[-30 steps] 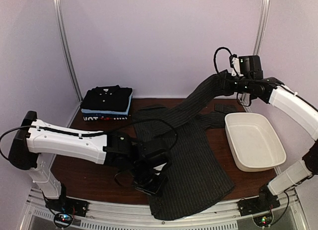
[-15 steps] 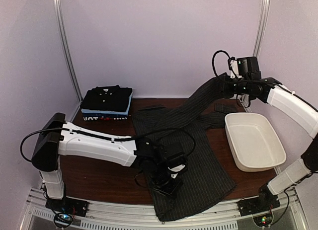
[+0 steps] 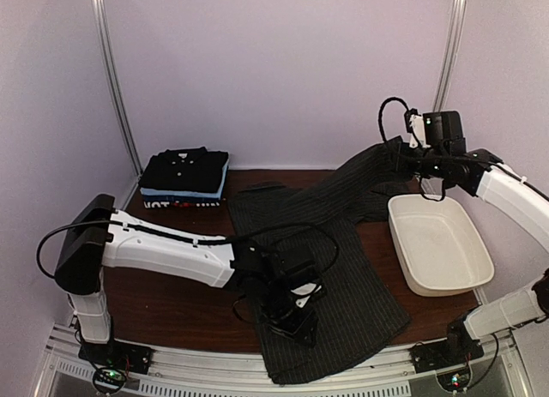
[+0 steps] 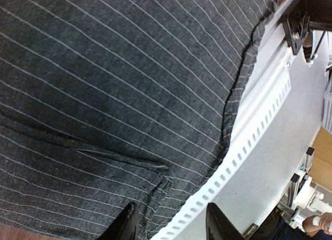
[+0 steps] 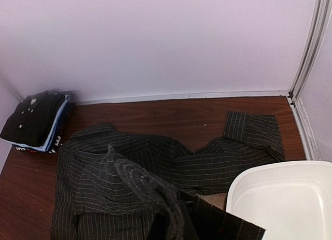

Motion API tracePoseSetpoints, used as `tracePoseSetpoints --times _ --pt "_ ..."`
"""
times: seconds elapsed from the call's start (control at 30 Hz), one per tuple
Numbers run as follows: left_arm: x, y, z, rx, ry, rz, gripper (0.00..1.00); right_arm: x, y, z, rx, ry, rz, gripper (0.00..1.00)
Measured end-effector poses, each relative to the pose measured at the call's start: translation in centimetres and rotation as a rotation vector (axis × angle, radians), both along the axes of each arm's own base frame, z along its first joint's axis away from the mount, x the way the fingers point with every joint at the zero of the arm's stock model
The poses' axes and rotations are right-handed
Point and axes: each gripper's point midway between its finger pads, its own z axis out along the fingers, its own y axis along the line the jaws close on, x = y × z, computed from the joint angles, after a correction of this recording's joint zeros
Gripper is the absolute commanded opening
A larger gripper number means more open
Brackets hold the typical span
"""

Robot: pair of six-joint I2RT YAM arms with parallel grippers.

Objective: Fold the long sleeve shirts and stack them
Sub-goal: Fold the flattened shirt at the center of the board.

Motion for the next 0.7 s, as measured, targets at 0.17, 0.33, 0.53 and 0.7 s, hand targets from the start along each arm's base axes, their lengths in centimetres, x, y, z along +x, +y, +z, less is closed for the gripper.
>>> tracePoseSetpoints --times 0.17,0.33,0.53,0.7 --pt "3.2 0.1 2.5 -0.054 -0.039 0.071 0.48 -0.3 0.0 -2.1 -0.015 0.046 0.005 0.0" --pt "10.9 1.9 7.8 -0.156 -0.15 0.261 0.47 -0.8 0.3 -2.6 -0.008 0.057 0.03 0.0" --pt "21.6 6.2 8.9 -0.159 -0.265 0.524 0.45 -2.3 0.9 -3.6 0.016 0.08 0.089 0.0" --pt "27.9 9.2 5.3 -0.061 -0.306 0.649 0.43 -3.8 1.5 -3.7 0.053 0.08 0.141 0.0"
